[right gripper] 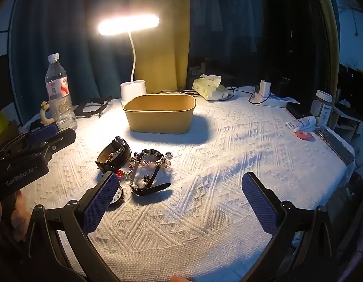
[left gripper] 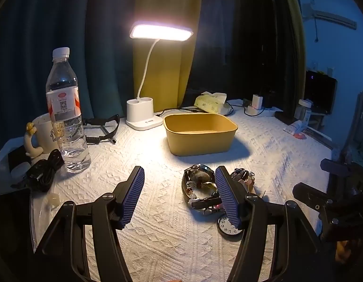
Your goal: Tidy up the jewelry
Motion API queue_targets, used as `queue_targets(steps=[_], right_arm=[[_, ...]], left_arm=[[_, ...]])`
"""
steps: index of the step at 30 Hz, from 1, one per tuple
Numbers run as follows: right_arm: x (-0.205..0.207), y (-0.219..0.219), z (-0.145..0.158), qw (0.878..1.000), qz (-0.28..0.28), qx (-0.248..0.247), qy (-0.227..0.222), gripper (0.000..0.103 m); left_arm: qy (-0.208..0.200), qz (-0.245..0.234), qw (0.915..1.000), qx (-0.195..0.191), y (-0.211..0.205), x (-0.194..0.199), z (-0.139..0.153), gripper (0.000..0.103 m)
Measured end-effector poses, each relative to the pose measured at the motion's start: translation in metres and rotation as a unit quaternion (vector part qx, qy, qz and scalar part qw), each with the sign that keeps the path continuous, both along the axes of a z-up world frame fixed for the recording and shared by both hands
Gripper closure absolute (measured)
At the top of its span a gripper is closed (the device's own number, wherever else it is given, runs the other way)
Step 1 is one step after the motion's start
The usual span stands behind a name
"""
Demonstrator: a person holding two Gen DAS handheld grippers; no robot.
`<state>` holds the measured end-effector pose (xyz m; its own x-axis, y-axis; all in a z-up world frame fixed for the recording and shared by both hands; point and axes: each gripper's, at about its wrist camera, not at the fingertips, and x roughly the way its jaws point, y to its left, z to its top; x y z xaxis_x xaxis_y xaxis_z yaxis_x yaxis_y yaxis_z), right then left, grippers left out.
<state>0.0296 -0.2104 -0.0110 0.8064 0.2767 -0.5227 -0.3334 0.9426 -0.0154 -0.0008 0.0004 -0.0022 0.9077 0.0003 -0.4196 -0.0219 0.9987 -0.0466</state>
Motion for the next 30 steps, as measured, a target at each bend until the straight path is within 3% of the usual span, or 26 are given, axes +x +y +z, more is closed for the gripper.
queue_targets(steps=[30], right_arm=[[-0.0036, -0.0012, 0.0023, 1.000, -0.003, 0.004, 0.001, 0.000]], left_arm=[[0.001, 0.000, 1.0000, 0.002, -0.0020, 0.0004, 0.0020, 0.037]])
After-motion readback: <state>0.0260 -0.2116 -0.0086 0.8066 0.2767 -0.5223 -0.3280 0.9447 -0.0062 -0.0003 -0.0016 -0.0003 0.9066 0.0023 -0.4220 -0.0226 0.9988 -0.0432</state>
